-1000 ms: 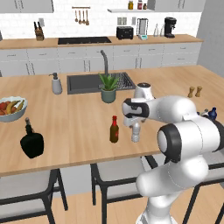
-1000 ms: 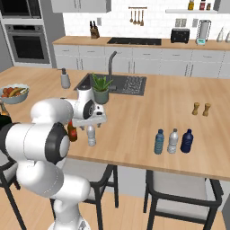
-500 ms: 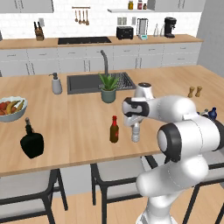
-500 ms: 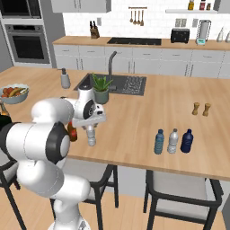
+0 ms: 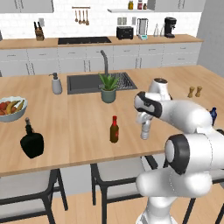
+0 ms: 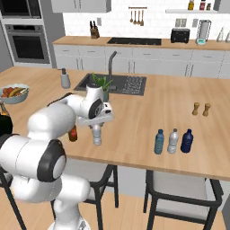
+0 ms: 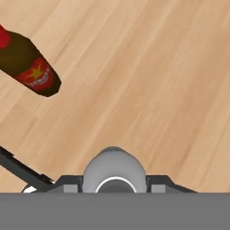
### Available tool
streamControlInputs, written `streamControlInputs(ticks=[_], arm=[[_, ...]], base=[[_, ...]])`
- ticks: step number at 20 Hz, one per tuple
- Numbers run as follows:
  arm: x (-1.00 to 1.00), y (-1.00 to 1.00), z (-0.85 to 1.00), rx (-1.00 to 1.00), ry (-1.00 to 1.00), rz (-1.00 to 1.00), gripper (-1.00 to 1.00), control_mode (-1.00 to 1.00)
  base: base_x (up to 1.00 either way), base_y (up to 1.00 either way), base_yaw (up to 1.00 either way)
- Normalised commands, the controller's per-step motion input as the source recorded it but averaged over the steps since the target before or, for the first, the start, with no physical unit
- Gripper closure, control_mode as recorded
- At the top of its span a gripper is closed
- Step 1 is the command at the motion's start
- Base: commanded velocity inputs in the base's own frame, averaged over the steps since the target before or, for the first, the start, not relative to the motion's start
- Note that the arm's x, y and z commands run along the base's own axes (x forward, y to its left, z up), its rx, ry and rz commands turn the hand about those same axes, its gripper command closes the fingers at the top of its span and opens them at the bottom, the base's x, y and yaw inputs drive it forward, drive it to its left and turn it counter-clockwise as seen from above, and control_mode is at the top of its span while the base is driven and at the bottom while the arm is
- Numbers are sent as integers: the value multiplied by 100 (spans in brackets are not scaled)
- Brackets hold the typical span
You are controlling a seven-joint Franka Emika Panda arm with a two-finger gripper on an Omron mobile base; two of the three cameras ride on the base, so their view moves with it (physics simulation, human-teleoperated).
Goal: Move the plastic bottles in the middle to the plastics group, and the glass bottles in the middle to the glass group.
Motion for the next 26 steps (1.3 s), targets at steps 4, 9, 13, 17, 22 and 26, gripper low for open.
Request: streamControlInputs(ticks=[4,9,13,17,22,26], arm=[[-26,-77,32,6,-9,-4,100,-100],[-14,-88,21,1,-7,-12,100,-100],[0,-88,11,0,0,-16,100,-100],[0,-86,2,0,0,-18,100,-100],[-6,-93,0,0,6,-20,100,-100],[-19,-95,0,0,1,-20,100,-100]], base=[[0,0,0],[0,0,0],[0,0,0],[0,0,0],[0,0,0],[0,0,0]])
